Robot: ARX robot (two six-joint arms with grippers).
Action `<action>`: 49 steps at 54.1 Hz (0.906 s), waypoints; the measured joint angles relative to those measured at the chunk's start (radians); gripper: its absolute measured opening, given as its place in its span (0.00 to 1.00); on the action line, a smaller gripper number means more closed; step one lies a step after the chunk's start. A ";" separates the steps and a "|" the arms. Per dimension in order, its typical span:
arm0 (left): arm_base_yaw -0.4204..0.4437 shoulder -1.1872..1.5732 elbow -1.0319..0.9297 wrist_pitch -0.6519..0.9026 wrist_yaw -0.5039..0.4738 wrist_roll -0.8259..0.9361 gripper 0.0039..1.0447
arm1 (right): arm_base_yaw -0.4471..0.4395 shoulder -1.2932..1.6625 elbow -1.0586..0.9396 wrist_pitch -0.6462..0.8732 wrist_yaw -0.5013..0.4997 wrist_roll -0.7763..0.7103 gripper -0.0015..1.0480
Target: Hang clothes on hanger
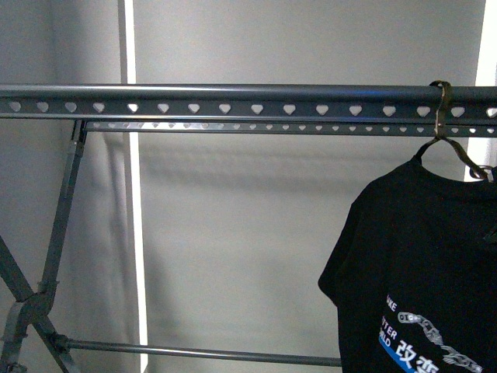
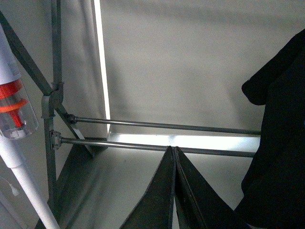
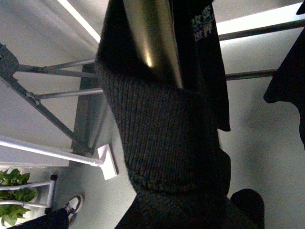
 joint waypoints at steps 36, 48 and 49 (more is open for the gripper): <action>0.000 -0.345 -0.161 -0.168 -0.001 0.001 0.03 | -0.033 -1.193 -0.732 0.541 0.222 -0.082 0.85; 0.000 -0.484 -0.161 -0.300 -0.001 0.003 0.03 | 0.169 -1.498 -1.160 0.352 0.380 -0.133 0.34; 0.000 -0.493 -0.161 -0.307 -0.001 0.003 0.03 | 0.169 -1.505 -1.170 0.357 0.380 -0.134 0.31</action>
